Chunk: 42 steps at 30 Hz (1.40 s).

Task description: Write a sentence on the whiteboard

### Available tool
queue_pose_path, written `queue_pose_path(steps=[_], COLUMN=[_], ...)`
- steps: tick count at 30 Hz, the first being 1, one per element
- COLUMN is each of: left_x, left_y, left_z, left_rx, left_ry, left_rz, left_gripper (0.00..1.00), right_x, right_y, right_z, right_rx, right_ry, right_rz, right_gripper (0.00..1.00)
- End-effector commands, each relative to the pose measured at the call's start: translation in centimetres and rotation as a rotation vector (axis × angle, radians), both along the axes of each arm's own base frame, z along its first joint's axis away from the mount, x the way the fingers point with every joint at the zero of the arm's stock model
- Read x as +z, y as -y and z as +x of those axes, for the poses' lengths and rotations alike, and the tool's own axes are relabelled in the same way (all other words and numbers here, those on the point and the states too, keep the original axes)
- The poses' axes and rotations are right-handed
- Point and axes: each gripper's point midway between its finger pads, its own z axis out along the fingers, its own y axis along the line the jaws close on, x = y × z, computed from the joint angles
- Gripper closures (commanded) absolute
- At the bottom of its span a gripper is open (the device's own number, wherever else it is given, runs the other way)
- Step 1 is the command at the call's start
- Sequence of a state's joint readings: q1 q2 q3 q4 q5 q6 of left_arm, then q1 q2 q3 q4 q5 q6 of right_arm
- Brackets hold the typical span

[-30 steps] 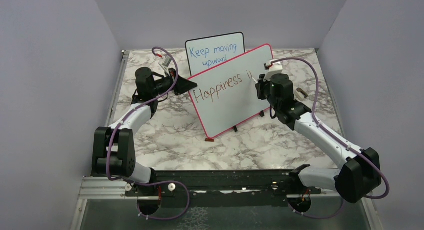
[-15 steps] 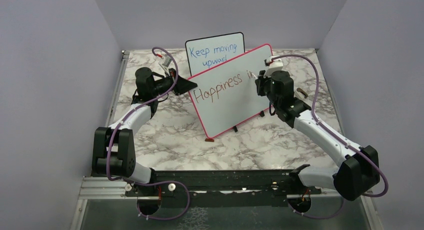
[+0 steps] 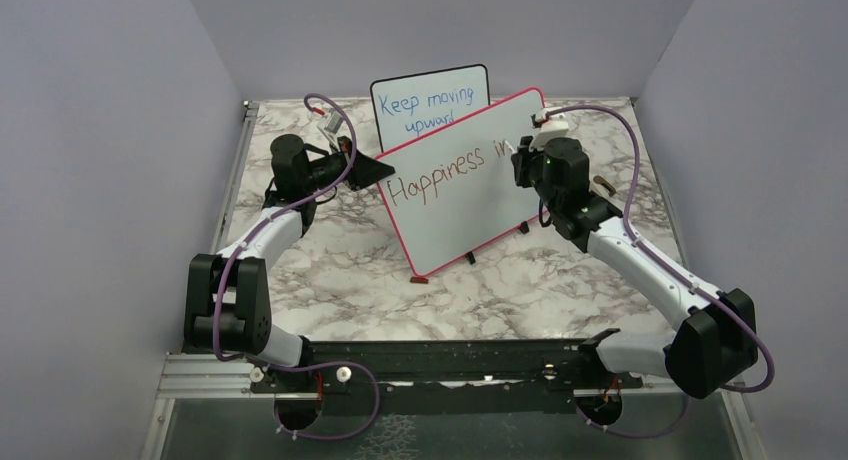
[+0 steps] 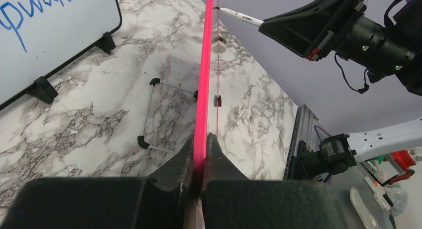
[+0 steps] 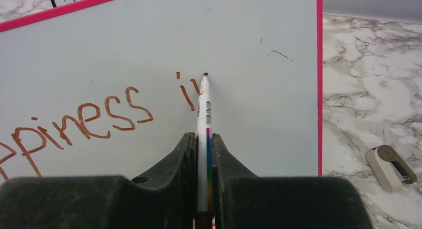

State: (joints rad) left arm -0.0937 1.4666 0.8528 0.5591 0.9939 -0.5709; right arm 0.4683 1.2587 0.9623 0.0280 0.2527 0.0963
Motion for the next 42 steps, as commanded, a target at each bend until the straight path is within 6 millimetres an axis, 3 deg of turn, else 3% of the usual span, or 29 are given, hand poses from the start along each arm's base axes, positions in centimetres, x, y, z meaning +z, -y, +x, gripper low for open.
queue_pose_path(steps=[1, 27, 36, 42], left_x=[-2.6, -2.5, -2.5, -2.4], left_y=[-0.1, -0.1, -0.1, -0.2], left_z=[0.2, 0.2, 0.3, 0.3], left_rx=[-0.001, 0.005, 0.009, 0.016], left_ry=[-0.037, -0.036, -0.035, -0.035], left_rz=[0.046, 0.047, 0.047, 0.048], left_gripper=[1.00, 1.00, 1.00, 1.00], right_x=[1.2, -3.8, -3.4, -1.8], right_y=[0.4, 1.8, 2.1, 2.3], right_z=[1.0, -1.7, -1.8, -1.9], right_rx=[-0.031, -0.052, -0.062, -0.061], right_ry=[0.032, -0.122, -0.115, -0.072], right_rz=[0.012, -0.006, -0.006, 0.000], right_gripper=[0.99, 0.99, 0.99, 0.99])
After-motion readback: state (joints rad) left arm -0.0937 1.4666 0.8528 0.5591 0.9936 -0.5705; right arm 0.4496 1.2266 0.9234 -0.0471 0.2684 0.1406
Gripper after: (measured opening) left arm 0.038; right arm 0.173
